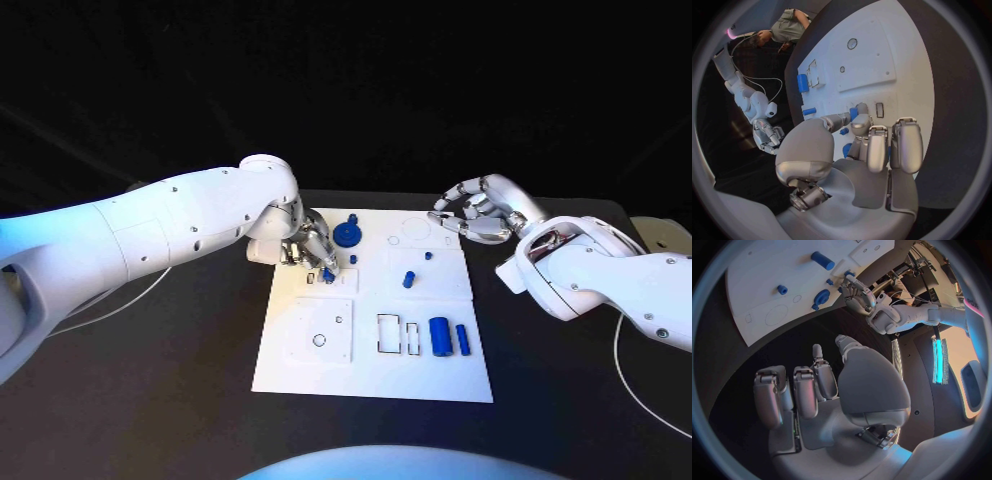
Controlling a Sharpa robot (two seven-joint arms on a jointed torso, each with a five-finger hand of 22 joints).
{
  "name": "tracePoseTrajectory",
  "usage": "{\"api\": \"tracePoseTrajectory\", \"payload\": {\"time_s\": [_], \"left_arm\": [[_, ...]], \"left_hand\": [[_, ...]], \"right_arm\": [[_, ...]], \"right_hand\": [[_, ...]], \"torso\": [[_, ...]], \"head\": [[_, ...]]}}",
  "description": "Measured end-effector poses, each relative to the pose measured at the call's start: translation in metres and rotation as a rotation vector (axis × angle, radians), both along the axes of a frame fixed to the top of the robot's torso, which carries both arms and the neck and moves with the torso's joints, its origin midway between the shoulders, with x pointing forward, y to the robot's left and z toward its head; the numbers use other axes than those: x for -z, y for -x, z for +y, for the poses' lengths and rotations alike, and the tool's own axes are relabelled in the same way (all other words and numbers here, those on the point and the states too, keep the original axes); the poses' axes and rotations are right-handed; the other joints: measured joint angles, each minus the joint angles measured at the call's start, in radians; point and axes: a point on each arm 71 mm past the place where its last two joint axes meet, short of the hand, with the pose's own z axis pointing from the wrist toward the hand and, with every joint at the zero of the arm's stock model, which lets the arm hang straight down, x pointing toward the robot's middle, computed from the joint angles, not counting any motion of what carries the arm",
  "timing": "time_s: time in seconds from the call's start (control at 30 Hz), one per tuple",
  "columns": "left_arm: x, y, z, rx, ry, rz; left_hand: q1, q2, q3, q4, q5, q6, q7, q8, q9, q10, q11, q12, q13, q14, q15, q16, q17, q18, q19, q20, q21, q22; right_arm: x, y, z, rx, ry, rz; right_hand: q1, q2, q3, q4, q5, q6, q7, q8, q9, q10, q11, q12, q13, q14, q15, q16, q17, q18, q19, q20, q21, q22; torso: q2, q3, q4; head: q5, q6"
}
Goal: Assemble the parts on the task board
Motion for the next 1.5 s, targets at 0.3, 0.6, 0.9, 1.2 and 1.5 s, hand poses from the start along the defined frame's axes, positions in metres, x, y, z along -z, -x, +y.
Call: {"api": "tracePoseTrajectory", "payload": {"time_s": [0.3, 0.6, 0.9, 1.2, 1.5], "left_arm": [[-0.001, 0.008, 0.005, -0.013, 0.023, -0.035], [0.0, 0.015, 0.008, -0.029, 0.037, -0.072], [-0.003, 0.018, 0.005, -0.047, 0.058, -0.107], [-0.005, 0.018, 0.003, -0.066, 0.074, -0.137], [-0.004, 0.018, 0.003, -0.062, 0.068, -0.142]], "left_hand": [[-0.003, -0.018, -0.007, -0.007, 0.034, 0.002, -0.002, 0.007, 0.012, 0.015, -0.007, 0.015, 0.016, 0.0, 0.0, 0.0, 0.0, 0.0, 0.0, 0.0, 0.0, 0.0], [-0.001, -0.033, -0.007, -0.007, 0.063, 0.008, 0.0, 0.011, 0.015, 0.038, -0.016, 0.029, 0.042, 0.0, 0.0, 0.0, 0.0, 0.0, 0.0, 0.0, -0.003, 0.0], [-0.013, -0.066, -0.007, -0.007, 0.187, 0.03, -0.009, 0.017, 0.026, 0.071, -0.027, 0.046, 0.07, 0.002, -0.01, 0.0, 0.0, 0.0, 0.0, -0.007, -0.003, 0.0], [-0.021, -0.074, -0.007, -0.007, 0.209, 0.04, -0.015, 0.017, 0.028, 0.078, -0.027, 0.051, 0.08, 0.006, -0.013, 0.0, 0.0, 0.0, 0.0, -0.007, -0.003, 0.0], [-0.031, -0.084, -0.012, -0.012, 0.251, 0.05, -0.015, 0.023, 0.032, 0.09, -0.033, 0.058, 0.09, 0.002, -0.017, 0.0, 0.0, 0.0, 0.0, -0.015, -0.003, 0.0]], "right_arm": [[0.0, 0.001, 0.0, -0.001, 0.002, 0.0], [0.001, 0.001, -0.001, -0.001, 0.003, -0.001], [0.001, 0.001, -0.002, 0.001, 0.004, -0.001], [0.001, 0.001, -0.002, 0.0, 0.005, -0.001], [0.001, 0.001, -0.002, 0.001, 0.005, -0.001]], "right_hand": [[0.0, 0.0, 0.0, 0.0, 0.001, 0.0, 0.0, 0.0, 0.0, 0.0, 0.0, 0.0, 0.0, 0.0, 0.0, 0.0, 0.0, 0.0, 0.0, 0.0, 0.0, 0.0], [0.0, 0.0, 0.0, 0.0, 0.001, 0.0, 0.0, 0.0, 0.0, 0.0, 0.0, 0.0, 0.0, 0.0, 0.0, 0.0, 0.0, 0.0, 0.0, 0.0, 0.0, 0.0], [0.0, 0.0, 0.0, 0.0, 0.001, 0.0, 0.0, 0.0, 0.0, 0.0, 0.0, 0.0, 0.001, 0.0, 0.0, 0.0, 0.001, 0.0, 0.0, 0.0, 0.0, 0.0], [0.0, 0.0, 0.0, 0.0, 0.001, 0.0, 0.0, 0.0, 0.0, 0.0, 0.0, 0.0, 0.001, 0.0, 0.0, 0.0, 0.001, 0.0, 0.0, 0.0, 0.0, 0.0], [0.0, 0.0, 0.0, 0.0, 0.001, 0.0, 0.0, 0.0, 0.0, 0.0, 0.0, 0.0, 0.001, 0.0, 0.0, 0.0, 0.001, 0.0, 0.0, 0.0, 0.0, 0.0]], "torso": [[0.0, -0.0003, 0.0008], [-0.001, -0.0002, 0.0015], [0.0, -0.0005, 0.0007], [0.0, 0.0001, 0.0012], [0.0, 0.0002, 0.0011]], "head": [[-0.001, 0.001], [-0.002, 0.003], [0.0, 0.004], [-0.001, 0.004], [0.001, 0.002]]}}
